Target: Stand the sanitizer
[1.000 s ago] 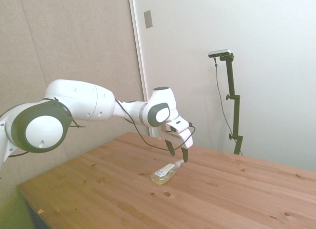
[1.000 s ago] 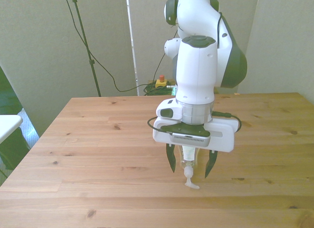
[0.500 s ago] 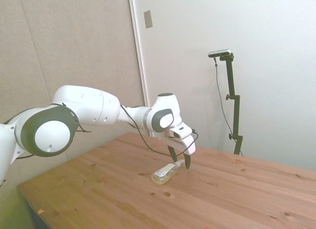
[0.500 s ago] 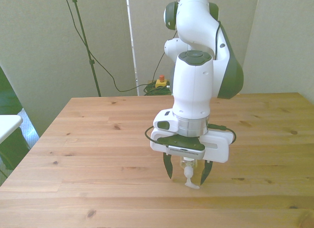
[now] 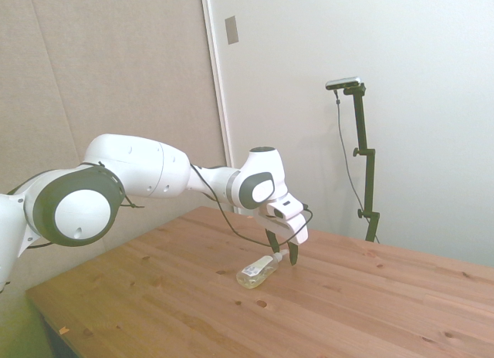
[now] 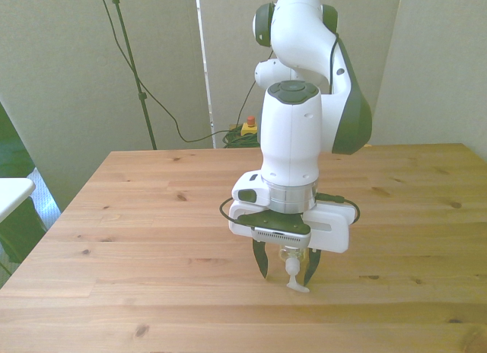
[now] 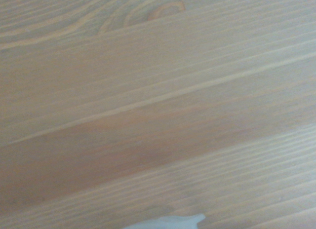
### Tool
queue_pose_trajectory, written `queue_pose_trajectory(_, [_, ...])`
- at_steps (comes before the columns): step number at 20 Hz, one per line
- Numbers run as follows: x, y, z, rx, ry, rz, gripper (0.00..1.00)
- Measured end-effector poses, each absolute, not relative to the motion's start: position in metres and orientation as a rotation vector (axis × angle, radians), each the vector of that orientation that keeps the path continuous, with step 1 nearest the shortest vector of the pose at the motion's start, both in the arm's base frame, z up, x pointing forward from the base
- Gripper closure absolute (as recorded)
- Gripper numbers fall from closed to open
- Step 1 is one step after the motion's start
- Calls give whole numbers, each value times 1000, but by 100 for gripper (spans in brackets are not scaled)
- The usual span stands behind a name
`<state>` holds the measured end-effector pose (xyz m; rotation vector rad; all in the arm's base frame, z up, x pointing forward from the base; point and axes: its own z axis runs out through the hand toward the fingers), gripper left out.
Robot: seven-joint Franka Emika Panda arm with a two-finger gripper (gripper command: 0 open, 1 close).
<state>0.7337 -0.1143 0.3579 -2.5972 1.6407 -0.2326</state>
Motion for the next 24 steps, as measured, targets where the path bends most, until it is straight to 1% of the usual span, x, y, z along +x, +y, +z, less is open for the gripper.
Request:
queue_pose_trajectory(18, [731,-119,357,-2576,1592,-181,100])
queue_pose_trajectory(21, [731,-122,366,-2558,1602,-198,100])
queue_pose_trajectory(24, [731,-123,390,-2481,1661,-289,100])
